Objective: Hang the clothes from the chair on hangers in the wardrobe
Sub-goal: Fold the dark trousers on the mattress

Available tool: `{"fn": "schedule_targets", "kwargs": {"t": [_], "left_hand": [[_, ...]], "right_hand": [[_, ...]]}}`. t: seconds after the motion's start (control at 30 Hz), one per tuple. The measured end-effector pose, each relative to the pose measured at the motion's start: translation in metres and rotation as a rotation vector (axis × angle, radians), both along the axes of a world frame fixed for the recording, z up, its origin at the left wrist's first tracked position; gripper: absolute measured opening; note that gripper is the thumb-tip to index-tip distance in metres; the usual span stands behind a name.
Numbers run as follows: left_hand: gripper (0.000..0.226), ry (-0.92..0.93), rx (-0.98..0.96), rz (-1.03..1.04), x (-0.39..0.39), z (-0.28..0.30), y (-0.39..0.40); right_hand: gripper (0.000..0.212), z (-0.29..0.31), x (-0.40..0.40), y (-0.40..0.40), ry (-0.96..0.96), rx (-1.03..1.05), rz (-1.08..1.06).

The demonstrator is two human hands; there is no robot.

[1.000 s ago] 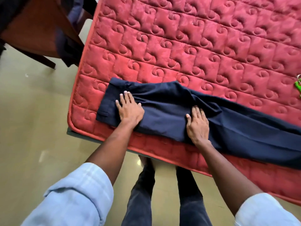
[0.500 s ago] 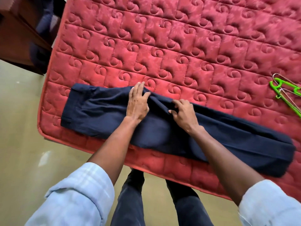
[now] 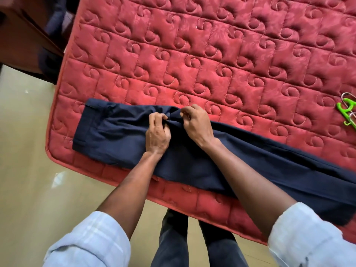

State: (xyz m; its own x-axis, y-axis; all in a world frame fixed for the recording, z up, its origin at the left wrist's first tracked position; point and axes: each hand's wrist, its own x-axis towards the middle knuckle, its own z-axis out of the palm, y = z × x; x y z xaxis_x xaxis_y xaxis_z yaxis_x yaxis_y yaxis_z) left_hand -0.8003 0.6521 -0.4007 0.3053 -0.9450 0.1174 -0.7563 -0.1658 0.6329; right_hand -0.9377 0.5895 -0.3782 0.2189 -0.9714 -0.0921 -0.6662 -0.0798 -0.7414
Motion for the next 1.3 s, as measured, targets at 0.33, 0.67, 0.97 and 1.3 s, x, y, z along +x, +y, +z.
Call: {"fn": "schedule_targets", "kwargs": {"t": [0.33,0.67,0.97,1.3], "left_hand": [[0.035,-0.111,0.111,-0.233,0.039,-0.006,-0.061],[0.017,0.009,0.149,-0.211,0.051,-0.007,-0.086],[0.015,-0.344,-0.046,-0.092,0.029,-0.010,-0.052],[0.054,-0.464,0.406,-0.055,0.004,-0.028,-0.016]], "right_hand": [[0.037,-0.001,0.013,-0.025,0.339,0.232,0.079],[0.012,-0.016,-0.020,-0.031,0.266,0.154,-0.101],[0.012,-0.019,-0.018,0.021,0.349,-0.257,-0.232],[0.048,-0.046,-0.124,0.068,0.699,0.051,-0.335]]}}
